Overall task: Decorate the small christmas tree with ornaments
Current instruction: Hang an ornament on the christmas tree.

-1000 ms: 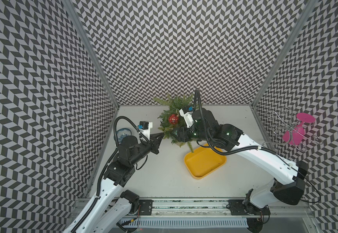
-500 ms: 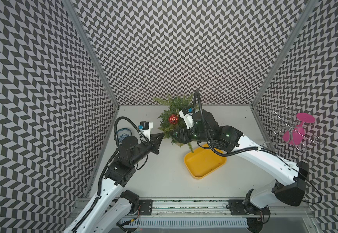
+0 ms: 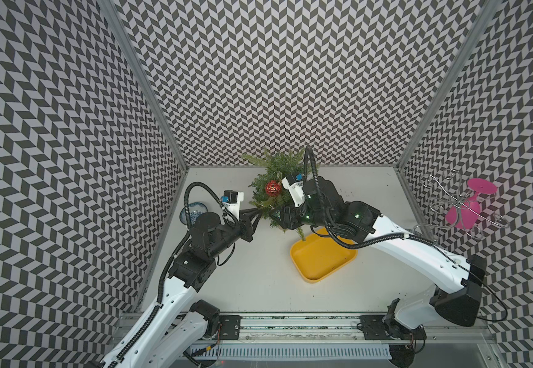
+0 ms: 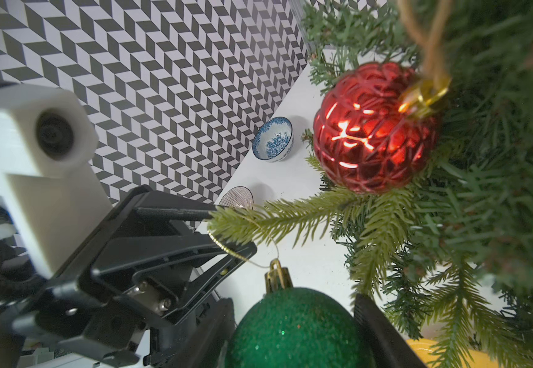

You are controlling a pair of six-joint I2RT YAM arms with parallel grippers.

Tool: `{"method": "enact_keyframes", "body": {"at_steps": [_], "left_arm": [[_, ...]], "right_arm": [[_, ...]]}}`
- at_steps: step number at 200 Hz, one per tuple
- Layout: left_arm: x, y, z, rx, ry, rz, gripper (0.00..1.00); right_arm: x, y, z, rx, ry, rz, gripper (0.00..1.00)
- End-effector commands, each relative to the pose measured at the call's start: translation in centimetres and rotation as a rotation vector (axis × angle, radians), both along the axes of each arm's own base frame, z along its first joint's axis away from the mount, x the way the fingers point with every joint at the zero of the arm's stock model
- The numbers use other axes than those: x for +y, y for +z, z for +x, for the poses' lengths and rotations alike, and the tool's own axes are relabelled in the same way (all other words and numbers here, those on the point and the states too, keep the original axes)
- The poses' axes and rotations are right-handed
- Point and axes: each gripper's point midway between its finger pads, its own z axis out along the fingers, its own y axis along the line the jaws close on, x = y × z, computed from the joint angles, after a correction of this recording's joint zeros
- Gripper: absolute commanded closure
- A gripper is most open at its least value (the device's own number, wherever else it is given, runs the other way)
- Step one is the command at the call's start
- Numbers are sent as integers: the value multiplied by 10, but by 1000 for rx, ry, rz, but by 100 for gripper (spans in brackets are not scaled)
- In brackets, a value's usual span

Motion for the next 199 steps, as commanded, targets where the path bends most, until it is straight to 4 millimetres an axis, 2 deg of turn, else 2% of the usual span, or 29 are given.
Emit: {"method": "enact_keyframes", "body": {"at_steps": [1, 38, 82, 117, 162, 199], "left_arm": [[3, 15, -5, -35, 2, -26, 70], [8, 24, -11, -50, 17, -44, 68], [7, 48, -14, -88, 5, -83, 61], [3, 58, -10, -103, -8, -101, 50], [-5, 54, 1, -83, -24, -97, 52], [-9, 55, 5, -81, -32, -98, 64]], "right_arm": [[0, 24, 0, -54, -5, 71, 42], [-1, 26, -1, -57, -6, 72, 42], [-1, 25, -1, -57, -1, 74, 42], [-1, 25, -2, -58, 1, 77, 42], [0, 26, -3, -60, 8, 87, 42], [1, 25, -4, -58, 12, 88, 42]]}}
